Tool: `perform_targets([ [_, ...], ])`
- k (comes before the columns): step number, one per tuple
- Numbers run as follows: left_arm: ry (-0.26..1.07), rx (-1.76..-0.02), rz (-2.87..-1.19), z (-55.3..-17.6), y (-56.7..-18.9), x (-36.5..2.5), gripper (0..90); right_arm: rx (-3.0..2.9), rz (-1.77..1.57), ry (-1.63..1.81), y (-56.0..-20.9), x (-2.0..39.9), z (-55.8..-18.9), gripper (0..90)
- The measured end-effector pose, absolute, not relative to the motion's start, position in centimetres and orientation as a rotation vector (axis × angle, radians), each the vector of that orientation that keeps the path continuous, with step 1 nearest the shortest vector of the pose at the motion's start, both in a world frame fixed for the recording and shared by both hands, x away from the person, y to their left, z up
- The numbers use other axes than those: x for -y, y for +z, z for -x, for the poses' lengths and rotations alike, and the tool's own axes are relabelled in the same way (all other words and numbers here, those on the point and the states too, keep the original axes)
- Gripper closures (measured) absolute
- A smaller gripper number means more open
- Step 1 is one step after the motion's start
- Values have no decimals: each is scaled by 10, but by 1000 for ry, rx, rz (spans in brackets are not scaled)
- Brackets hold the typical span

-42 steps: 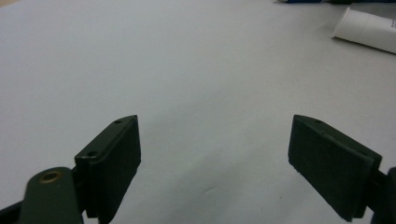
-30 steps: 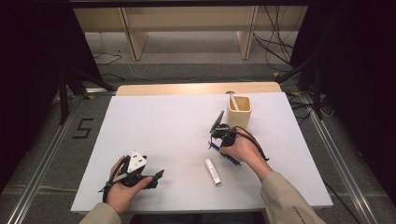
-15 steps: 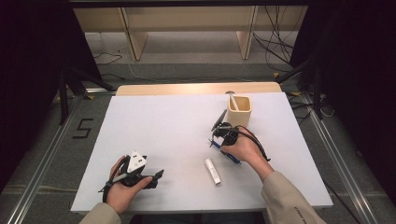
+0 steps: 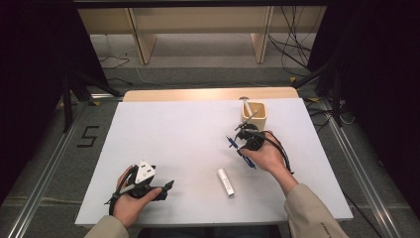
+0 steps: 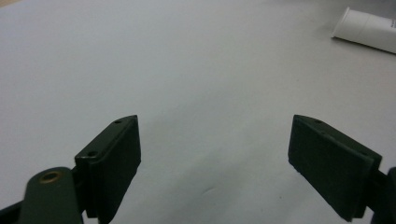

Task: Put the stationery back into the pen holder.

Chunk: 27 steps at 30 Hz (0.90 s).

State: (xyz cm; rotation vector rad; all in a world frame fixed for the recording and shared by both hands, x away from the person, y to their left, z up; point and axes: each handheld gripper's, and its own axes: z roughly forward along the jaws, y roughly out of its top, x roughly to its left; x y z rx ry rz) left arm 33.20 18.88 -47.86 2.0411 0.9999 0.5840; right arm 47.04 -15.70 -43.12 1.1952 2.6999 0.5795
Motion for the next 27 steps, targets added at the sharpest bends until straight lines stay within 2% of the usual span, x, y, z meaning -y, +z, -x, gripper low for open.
perform_targets([
  [27,586,-997,-2042,-332,-479,-189,168,-2386,-1294,993,-409,194,-467,796],
])
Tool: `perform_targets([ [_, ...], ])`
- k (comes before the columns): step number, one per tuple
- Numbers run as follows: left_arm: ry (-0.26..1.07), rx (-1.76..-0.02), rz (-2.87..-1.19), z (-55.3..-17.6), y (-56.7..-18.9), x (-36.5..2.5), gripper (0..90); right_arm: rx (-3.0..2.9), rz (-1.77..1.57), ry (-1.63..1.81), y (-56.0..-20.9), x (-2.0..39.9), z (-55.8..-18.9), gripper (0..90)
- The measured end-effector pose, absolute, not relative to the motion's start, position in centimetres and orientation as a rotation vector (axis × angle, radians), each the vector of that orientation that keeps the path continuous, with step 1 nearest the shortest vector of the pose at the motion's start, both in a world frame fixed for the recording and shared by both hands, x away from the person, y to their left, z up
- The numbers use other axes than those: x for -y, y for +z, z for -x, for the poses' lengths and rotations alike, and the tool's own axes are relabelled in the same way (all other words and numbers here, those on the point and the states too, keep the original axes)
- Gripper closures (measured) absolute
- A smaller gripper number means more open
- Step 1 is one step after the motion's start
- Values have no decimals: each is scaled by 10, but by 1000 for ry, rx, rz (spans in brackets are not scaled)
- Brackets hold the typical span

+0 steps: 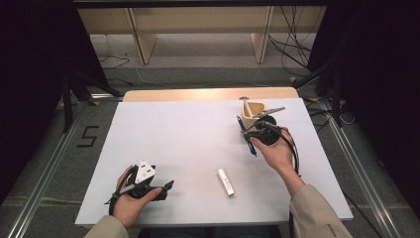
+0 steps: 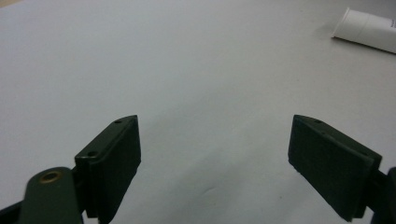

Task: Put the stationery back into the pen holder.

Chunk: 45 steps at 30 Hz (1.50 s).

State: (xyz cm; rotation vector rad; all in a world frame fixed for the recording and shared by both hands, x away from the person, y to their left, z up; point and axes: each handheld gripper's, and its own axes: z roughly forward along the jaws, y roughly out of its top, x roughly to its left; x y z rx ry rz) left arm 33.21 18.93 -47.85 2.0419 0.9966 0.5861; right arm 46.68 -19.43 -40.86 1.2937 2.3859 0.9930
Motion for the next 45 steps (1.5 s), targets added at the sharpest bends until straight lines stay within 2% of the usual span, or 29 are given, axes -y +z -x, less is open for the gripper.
perform_targets([
  [27,582,-1001,-2040,-332,-479,-189,168,-2143,-1307,1192,-390,211,-467,796],
  [45,585,-1000,-2038,-332,-479,-189,169,-2044,-1318,1217,-371,221,-480,796],
])
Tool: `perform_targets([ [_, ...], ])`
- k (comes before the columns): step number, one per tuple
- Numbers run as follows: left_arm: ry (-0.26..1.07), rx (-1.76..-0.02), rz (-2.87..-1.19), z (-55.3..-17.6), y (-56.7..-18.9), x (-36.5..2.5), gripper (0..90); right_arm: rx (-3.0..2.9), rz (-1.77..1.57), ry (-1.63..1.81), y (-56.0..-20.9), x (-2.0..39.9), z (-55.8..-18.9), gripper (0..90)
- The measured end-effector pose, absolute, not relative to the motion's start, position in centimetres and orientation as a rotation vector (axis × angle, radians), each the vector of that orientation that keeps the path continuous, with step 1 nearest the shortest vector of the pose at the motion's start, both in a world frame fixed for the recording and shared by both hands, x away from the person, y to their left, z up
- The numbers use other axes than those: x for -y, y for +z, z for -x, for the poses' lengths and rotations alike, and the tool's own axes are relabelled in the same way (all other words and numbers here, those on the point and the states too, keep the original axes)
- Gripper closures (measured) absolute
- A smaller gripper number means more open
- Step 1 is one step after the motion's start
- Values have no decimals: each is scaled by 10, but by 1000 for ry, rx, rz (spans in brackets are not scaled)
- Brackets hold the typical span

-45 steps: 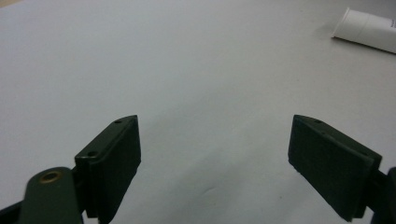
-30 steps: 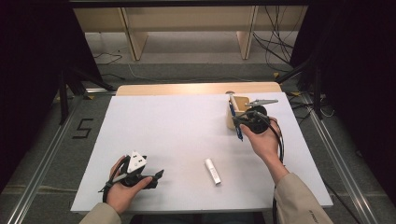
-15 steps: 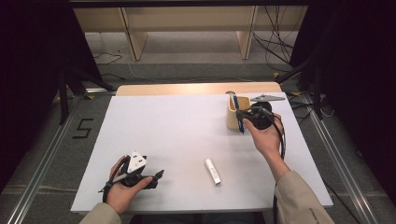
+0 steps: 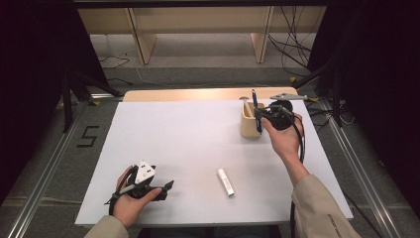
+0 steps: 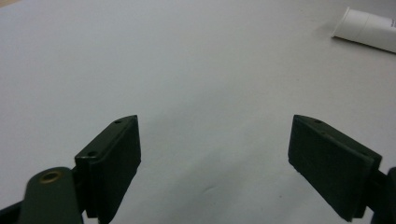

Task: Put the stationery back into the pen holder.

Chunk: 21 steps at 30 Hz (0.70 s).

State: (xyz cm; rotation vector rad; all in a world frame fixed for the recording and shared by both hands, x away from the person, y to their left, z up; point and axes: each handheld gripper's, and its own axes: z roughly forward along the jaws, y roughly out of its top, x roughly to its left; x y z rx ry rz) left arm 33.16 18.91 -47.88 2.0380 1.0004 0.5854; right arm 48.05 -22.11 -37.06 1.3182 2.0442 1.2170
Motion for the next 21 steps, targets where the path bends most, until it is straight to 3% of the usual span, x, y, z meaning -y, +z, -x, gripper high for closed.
perform_targets([
  [21,585,-1001,-2035,-332,-479,-189,168,-1985,-1324,1216,-358,223,-500,796],
])
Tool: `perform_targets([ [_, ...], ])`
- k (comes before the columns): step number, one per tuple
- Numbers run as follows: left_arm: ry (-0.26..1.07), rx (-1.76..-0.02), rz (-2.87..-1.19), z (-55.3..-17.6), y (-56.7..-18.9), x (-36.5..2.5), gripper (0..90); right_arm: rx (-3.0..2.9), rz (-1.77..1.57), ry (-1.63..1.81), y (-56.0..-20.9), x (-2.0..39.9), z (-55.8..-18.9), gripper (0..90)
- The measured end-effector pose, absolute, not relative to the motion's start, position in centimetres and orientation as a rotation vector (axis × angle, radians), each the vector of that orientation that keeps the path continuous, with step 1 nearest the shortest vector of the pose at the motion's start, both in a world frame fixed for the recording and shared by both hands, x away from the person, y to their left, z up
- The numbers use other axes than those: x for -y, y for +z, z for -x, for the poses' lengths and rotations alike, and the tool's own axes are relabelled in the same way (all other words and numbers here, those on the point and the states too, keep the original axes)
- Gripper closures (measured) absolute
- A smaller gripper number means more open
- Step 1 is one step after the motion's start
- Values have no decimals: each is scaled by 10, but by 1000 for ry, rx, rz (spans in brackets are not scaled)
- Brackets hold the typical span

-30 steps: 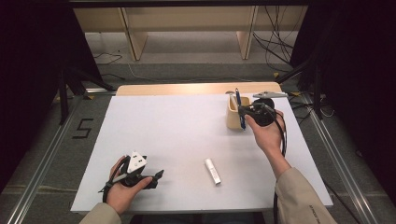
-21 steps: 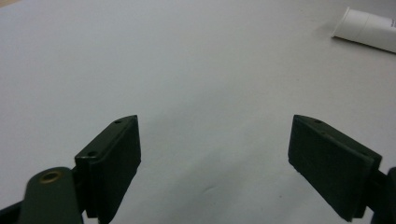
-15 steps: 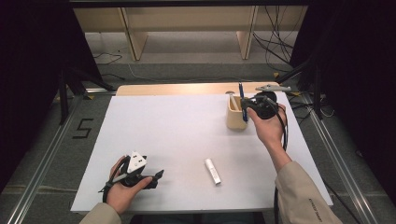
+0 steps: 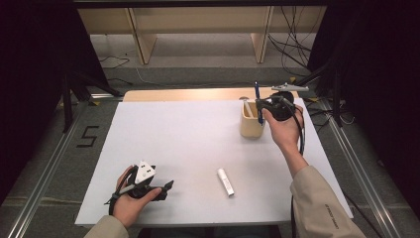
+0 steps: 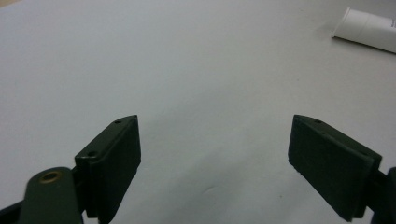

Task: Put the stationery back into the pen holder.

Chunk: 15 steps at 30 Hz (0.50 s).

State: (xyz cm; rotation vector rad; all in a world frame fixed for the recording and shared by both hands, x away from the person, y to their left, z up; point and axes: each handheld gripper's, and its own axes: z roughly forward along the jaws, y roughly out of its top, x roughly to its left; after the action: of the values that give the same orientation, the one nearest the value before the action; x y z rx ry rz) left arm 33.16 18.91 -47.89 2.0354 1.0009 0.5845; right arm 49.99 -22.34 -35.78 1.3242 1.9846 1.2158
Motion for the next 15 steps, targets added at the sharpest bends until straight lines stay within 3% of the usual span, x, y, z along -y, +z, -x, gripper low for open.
perform_targets([
  [15,581,-1001,-2039,-332,-479,-189,169,-1949,-1338,1213,-351,227,-511,796],
])
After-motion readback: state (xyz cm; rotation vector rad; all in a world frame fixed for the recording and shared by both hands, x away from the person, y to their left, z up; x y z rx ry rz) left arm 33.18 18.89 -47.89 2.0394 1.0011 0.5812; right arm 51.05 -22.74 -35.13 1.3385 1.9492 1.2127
